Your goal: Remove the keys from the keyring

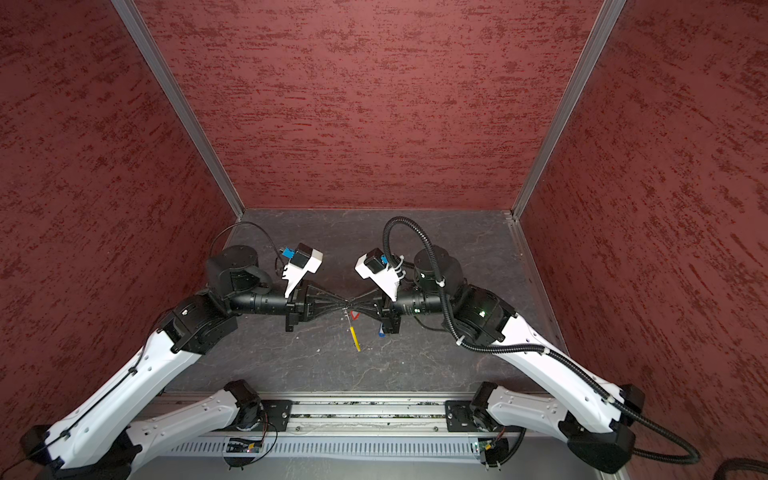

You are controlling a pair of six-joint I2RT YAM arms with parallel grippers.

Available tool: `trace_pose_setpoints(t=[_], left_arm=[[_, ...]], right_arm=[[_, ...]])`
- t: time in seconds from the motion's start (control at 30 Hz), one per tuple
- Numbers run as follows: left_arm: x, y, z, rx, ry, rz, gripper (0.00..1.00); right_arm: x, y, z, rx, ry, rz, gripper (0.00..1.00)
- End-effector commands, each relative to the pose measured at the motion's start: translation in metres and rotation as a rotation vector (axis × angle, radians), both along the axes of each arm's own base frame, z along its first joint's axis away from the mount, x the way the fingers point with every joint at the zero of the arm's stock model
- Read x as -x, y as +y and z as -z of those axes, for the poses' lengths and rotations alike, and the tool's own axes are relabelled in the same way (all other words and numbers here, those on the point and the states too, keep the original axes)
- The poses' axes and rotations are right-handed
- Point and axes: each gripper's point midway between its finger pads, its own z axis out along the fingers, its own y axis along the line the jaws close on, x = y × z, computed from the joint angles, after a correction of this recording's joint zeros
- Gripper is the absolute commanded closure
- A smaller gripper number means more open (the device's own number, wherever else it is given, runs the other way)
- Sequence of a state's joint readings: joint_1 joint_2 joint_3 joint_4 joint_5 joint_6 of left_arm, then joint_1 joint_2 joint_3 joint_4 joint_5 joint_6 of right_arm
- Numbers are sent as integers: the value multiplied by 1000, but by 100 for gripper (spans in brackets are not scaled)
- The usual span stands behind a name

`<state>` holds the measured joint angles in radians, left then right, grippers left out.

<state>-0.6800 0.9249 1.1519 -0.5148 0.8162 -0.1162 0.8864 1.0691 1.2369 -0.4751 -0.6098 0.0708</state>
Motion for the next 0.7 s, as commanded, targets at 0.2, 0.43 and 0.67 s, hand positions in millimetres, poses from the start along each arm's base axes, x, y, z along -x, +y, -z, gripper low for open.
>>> trace_pose_setpoints(t=[0.2,0.43,0.67], left_arm=[[7,-5,-7,-64,-24,-30,100],[5,-5,-9,-82,-12,-50,100],[2,-5,-12,-99,4,-62,100]], right_arm=[[-8,4,-11,-53,-49,23,98],[-11,2,-15,-81,-65,49,80],[-12,-8,-21,-104,-95,96,62]])
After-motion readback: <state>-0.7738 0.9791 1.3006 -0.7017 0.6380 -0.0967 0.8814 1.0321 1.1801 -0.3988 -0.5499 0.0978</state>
